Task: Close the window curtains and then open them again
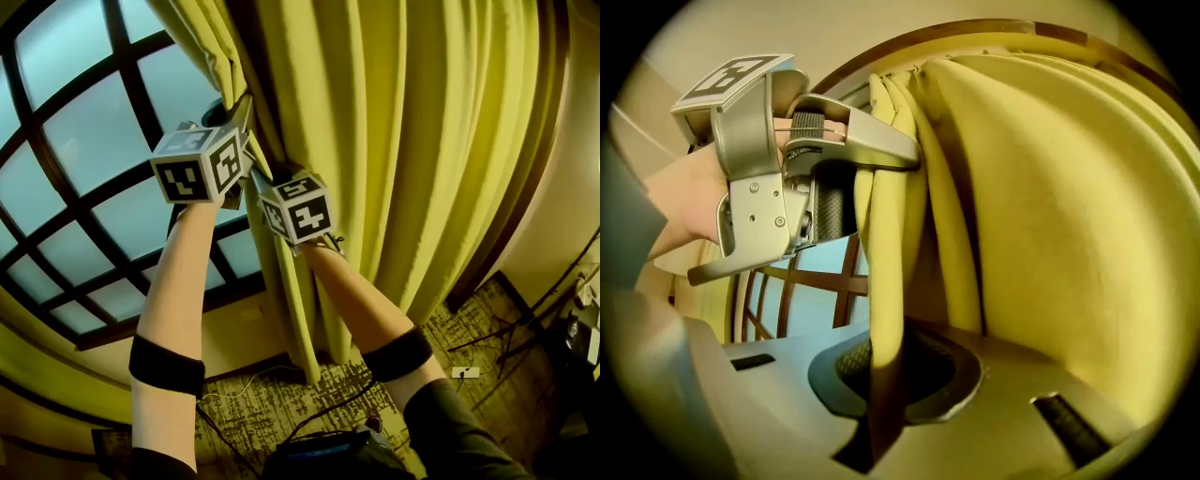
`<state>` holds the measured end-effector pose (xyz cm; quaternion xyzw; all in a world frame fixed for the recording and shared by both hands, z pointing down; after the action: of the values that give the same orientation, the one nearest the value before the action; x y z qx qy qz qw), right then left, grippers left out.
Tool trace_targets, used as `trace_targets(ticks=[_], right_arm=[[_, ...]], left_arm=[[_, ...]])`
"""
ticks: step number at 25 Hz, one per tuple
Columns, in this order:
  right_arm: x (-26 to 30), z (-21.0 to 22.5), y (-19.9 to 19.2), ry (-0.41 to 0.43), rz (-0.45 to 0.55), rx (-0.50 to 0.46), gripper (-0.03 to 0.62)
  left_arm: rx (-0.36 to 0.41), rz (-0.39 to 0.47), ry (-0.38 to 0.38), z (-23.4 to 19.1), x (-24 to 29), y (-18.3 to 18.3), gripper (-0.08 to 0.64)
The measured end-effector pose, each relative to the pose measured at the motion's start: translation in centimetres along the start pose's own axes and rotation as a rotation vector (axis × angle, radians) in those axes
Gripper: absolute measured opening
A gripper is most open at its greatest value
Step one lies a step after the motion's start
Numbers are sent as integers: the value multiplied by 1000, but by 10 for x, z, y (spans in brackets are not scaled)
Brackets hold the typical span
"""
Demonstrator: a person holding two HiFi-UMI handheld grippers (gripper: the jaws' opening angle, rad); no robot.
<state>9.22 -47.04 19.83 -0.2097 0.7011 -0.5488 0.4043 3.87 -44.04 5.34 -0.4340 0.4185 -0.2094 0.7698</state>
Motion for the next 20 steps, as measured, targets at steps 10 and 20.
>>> trace_targets(ticks=[10, 20], right_arm=[[-49, 87, 31, -12, -1, 40, 30], [-64, 116, 47, 51, -6, 31, 31]], left_arm=[[16, 19, 34, 74, 67, 13, 2], [41, 27, 89, 97, 90, 22, 2]])
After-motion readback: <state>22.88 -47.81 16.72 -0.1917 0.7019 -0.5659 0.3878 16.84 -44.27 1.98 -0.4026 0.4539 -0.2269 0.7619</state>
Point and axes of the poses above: the fingertips, and each gripper's own axes: x forward along the fingers, z to its right, y out of its top, the point moved 6 cm from there along -x, backward along the fingers, and after that the axes turned 15 degrees about z, right-handed, at the moved point
